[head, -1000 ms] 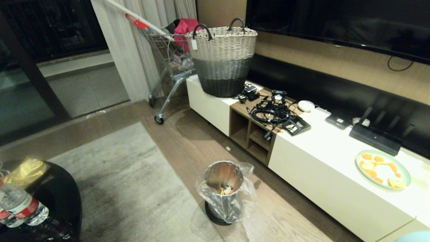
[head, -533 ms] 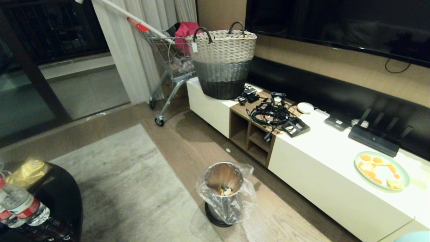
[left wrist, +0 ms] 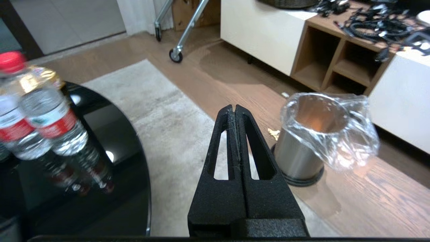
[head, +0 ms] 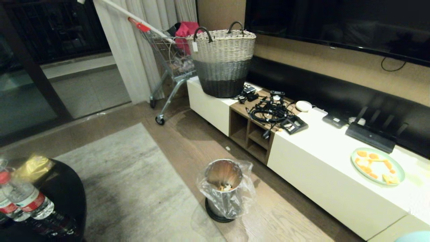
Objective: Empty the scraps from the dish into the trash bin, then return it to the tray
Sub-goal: Put the bowl back to the table
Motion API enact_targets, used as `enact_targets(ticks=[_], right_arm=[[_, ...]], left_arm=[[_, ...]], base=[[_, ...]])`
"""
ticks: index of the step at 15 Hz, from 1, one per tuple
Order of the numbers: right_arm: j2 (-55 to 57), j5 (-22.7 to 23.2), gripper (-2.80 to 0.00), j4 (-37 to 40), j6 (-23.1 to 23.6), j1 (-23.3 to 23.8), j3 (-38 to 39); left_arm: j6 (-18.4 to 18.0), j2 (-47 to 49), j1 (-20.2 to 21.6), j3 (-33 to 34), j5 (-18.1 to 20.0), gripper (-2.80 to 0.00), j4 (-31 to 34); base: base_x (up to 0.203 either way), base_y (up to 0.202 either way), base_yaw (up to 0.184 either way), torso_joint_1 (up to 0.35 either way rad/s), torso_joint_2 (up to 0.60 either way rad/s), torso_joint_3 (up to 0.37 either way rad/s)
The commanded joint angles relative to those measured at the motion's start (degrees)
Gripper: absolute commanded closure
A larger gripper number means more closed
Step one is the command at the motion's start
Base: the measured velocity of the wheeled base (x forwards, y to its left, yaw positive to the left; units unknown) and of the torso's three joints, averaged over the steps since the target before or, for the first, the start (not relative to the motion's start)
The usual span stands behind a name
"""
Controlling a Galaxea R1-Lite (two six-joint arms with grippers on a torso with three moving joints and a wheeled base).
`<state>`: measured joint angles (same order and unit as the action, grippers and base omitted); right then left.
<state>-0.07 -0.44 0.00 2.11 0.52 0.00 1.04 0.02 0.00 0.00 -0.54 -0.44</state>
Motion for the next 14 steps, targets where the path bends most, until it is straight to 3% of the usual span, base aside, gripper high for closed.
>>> enact_targets(ticks=[1, 10, 14], right_arm=[[0.1, 0.0, 0.0, 0.0, 0.1, 0.0, 0.0], [0.1, 0.0, 0.0, 0.0, 0.0, 0.0, 0.0], [0.2, 0.0, 0.0, 0.0, 0.0, 0.0, 0.0]], left_arm=[[0.0, 0.0, 0.0, 0.0, 0.0, 0.0, 0.0], [-0.1, 0.0, 0.0, 0.0, 0.0, 0.0, 0.0], [-0.1, 0.0, 0.0, 0.0, 0.0, 0.0, 0.0]], base=[[-0.189, 0.0, -0.002, 0.002, 0.0, 0.004], [-0.183, 0.0, -0.001, 0.001, 0.0, 0.002], [0.0, 0.0, 0.0, 0.0, 0.0, 0.0]])
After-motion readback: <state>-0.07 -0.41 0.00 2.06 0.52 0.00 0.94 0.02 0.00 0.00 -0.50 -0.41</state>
